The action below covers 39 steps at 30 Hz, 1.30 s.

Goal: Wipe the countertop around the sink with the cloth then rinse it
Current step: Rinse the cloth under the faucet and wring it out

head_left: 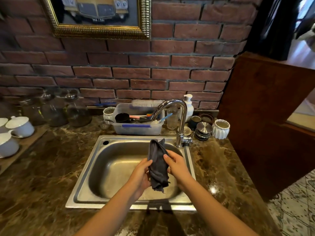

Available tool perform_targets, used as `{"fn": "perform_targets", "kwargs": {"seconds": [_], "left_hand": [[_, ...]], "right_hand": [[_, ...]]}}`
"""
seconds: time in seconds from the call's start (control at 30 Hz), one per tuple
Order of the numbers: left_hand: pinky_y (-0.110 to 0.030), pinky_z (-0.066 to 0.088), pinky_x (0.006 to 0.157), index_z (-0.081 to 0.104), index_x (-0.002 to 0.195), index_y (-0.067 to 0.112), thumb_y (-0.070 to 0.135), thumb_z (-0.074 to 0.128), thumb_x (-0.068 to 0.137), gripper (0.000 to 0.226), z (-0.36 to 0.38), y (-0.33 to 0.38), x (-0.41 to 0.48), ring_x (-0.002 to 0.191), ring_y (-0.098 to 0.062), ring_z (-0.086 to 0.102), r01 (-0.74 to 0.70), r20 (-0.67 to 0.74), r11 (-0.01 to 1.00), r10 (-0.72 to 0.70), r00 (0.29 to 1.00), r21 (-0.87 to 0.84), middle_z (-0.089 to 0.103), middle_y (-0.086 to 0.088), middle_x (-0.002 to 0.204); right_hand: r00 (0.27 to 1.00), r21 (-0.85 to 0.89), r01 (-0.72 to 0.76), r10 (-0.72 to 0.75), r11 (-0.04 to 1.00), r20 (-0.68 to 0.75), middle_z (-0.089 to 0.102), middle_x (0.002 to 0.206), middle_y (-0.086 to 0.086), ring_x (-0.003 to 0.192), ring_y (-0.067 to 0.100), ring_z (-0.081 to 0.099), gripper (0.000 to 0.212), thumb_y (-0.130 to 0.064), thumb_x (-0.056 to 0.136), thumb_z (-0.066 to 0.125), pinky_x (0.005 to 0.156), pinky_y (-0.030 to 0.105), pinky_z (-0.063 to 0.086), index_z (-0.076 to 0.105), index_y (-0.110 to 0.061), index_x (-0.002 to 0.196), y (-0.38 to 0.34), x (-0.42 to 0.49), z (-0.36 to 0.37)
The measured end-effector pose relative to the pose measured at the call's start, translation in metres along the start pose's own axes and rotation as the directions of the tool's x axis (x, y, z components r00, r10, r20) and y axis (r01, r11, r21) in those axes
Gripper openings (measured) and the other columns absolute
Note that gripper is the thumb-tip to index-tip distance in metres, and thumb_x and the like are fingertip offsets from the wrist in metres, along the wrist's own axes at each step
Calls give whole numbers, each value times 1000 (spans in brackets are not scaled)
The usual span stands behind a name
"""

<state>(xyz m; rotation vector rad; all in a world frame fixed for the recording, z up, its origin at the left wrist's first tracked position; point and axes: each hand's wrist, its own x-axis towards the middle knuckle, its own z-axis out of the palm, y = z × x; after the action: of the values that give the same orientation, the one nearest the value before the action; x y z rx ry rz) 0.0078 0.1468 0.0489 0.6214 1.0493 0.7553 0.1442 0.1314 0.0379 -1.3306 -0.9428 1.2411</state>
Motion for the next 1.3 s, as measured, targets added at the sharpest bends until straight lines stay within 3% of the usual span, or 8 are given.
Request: {"fn": "perform_targets", "kwargs": {"seconds": [0.2,0.33,0.57,0.73,0.93,1.03,1.13,1.3], "left_hand": [[-41,52,77,57,118,15,46,59,87,44,-4,12,-19,103,-28,61,39,39,998,-41,998,44,64,-15,117],[-42,53,83,58,123,15,61,67,61,78,-15,9,-27,107,-29,63,67,111,997,-72,991,46,66,-15,118],[-42,50,93,62,119,13,47,53,92,44,-19,-12,-31,103,-27,64,62,145,991,-79,986,118,70,-13,109],[-34,47,70,62,108,9,37,35,101,40,-10,-17,-43,86,-25,61,75,182,995,-88,979,73,67,-13,94],[-38,48,73,68,103,10,56,38,95,56,8,-24,-37,93,-32,62,201,259,979,-203,944,36,71,-14,97],[-46,50,92,67,115,8,42,69,76,52,34,-37,-41,105,-34,65,218,338,962,-262,904,162,71,-18,110],[-40,57,82,62,121,7,19,70,79,44,65,-61,-37,98,-28,69,167,348,972,-216,912,166,71,-16,109],[-34,60,59,65,106,9,14,61,91,17,113,-102,-43,77,-22,73,205,379,968,-245,893,142,75,-12,91]], "right_hand": [[954,-431,279,-298,858,24,66,104,-19,101,-8,60,29,-9,93,59,87,11,46,65,-26,116,0,-30,18],[972,-469,210,-233,858,10,67,103,-14,98,-3,62,26,-27,87,69,87,15,48,64,-25,113,-5,-42,27],[950,-523,135,-259,842,-173,63,79,-3,78,12,62,15,-29,93,61,73,29,48,63,-15,90,3,-69,35],[928,-340,63,-180,938,-327,54,69,-1,65,4,51,28,-18,101,48,63,28,40,58,-12,75,11,-85,19],[932,-231,64,-141,971,-333,60,76,-2,72,10,58,27,-23,103,43,59,17,45,64,-17,87,-16,-102,-21],[924,-157,14,-73,988,-376,69,95,11,89,21,65,28,-25,103,43,77,31,52,67,-14,95,-18,-111,-49],[888,149,-86,143,985,-436,71,108,12,101,26,67,33,-31,102,43,93,41,52,67,-10,111,-16,-122,-90],[919,404,-244,343,882,-194,72,107,9,100,26,68,34,-38,100,45,87,44,54,66,-14,114,2,-163,-164]]}}
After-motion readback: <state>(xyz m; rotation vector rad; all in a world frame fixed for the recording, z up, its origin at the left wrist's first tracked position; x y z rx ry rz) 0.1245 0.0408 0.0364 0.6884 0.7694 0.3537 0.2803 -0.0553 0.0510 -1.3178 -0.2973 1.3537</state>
